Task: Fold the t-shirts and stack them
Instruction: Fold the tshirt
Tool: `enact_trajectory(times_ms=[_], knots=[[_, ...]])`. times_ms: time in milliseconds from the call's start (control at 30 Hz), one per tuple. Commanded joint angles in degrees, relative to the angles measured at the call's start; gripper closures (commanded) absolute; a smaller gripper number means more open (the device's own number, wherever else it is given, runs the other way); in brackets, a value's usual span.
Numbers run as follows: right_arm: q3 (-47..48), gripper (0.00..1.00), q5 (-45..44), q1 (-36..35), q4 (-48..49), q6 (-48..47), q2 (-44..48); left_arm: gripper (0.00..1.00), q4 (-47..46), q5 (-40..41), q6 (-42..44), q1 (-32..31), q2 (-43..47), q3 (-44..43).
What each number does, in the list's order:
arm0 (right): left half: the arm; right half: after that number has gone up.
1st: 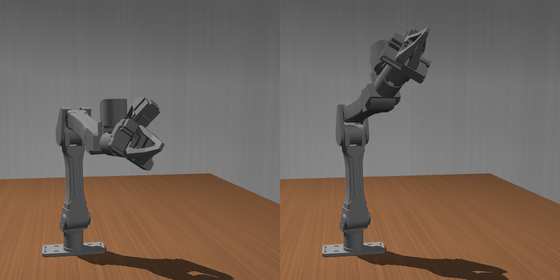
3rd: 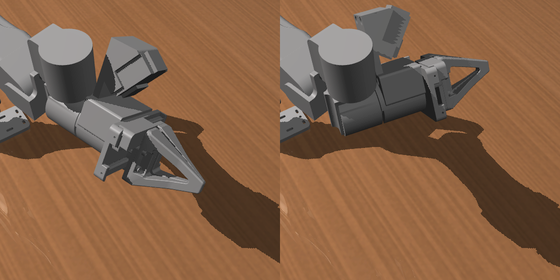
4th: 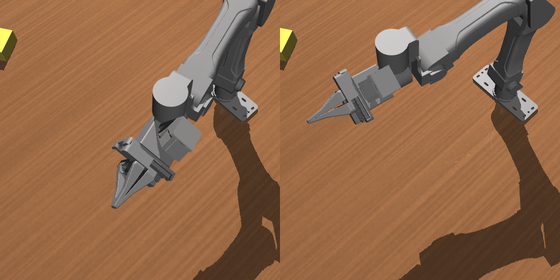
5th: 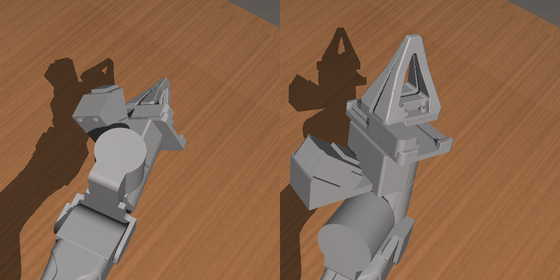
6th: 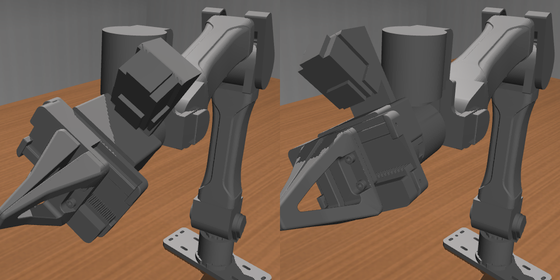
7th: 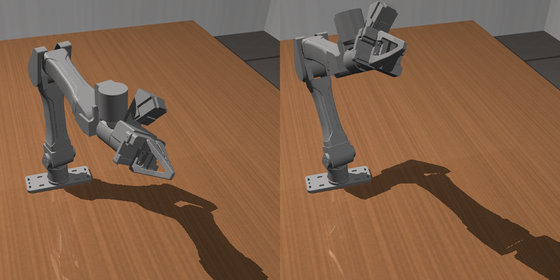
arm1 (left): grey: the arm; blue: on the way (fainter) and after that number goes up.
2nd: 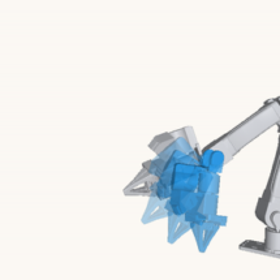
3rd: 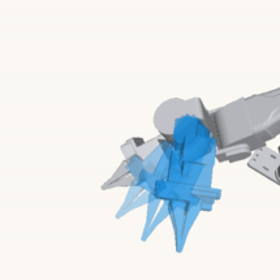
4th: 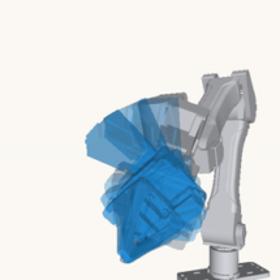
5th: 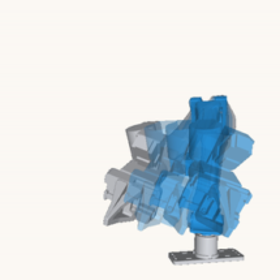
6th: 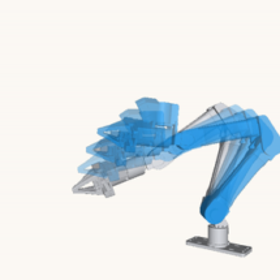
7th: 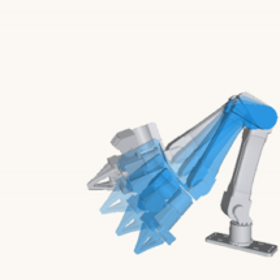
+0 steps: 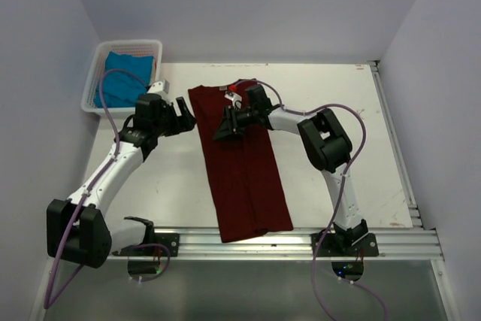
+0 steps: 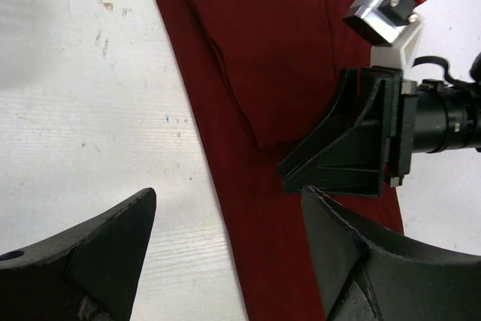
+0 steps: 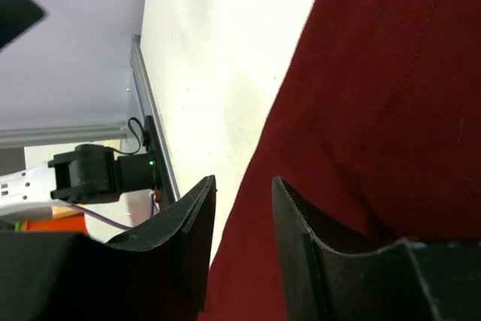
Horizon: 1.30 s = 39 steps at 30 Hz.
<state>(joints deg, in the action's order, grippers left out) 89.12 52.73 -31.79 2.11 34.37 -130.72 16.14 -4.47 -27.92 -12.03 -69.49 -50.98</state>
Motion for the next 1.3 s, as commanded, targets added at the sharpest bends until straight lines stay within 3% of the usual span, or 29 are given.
enact_trajectory(times_ms=[0, 133, 267, 333, 467, 633, 800, 933, 1033, 1100, 1133, 1267], knots=[[2.3, 0.61, 2.7, 1.4, 4.7, 3.0, 6.3, 0.19, -6.5, -1.1, 0.1, -0.1, -2.1, 0.9], [11.3, 0.58, -7.2, 3.2, -9.3, -4.9, 6.2, 0.20, -10.6, 0.1, -0.4, -0.1, -8.1, 0.3], [28.6, 0.53, -26.0, 6.3, -28.6, -9.8, -0.2, 0.20, -12.4, 3.2, -1.4, 0.1, -15.5, -3.6], [32.9, 0.51, -30.4, 7.4, -32.2, -10.9, -2.1, 0.20, -13.8, 3.9, -1.4, 0.1, -19.5, -4.6], [35.6, 0.50, -34.4, 11.7, -33.7, -10.7, -3.9, 0.19, -19.1, 4.2, -0.6, 0.1, -25.5, -7.7], [35.0, 0.50, -33.4, 15.3, -33.8, -10.6, -5.7, 0.19, -21.2, 4.2, 0.8, 0.3, -32.4, -12.3], [26.2, 0.52, -32.7, 16.4, -29.9, -10.9, -1.7, 0.20, -21.2, 3.1, 1.7, 0.3, -37.1, -16.8], [20.0, 0.66, -32.3, 16.5, -27.3, -11.2, 2.1, 0.45, -20.8, -0.1, 1.2, 0.3, -38.4, -17.3], [15.7, 0.91, -31.8, 16.5, -25.1, -10.6, 4.6, 0.87, -22.0, -2.6, 0.8, 0.1, -38.1, -15.9], [13.1, 1.00, -31.5, 16.5, -23.9, -10.6, 5.8, 0.97, -23.2, -5.0, 0.7, 0.0, -38.0, -14.5], [12.4, 1.00, -31.5, 16.6, -23.6, -10.6, 6.3, 1.00, -23.5, -5.6, 0.6, 0.0, -38.3, -14.1], [8.8, 1.00, -31.3, 16.5, -22.4, -10.5, 7.8, 1.00, -24.0, -6.5, 0.4, 0.0, -41.2, -14.1]])
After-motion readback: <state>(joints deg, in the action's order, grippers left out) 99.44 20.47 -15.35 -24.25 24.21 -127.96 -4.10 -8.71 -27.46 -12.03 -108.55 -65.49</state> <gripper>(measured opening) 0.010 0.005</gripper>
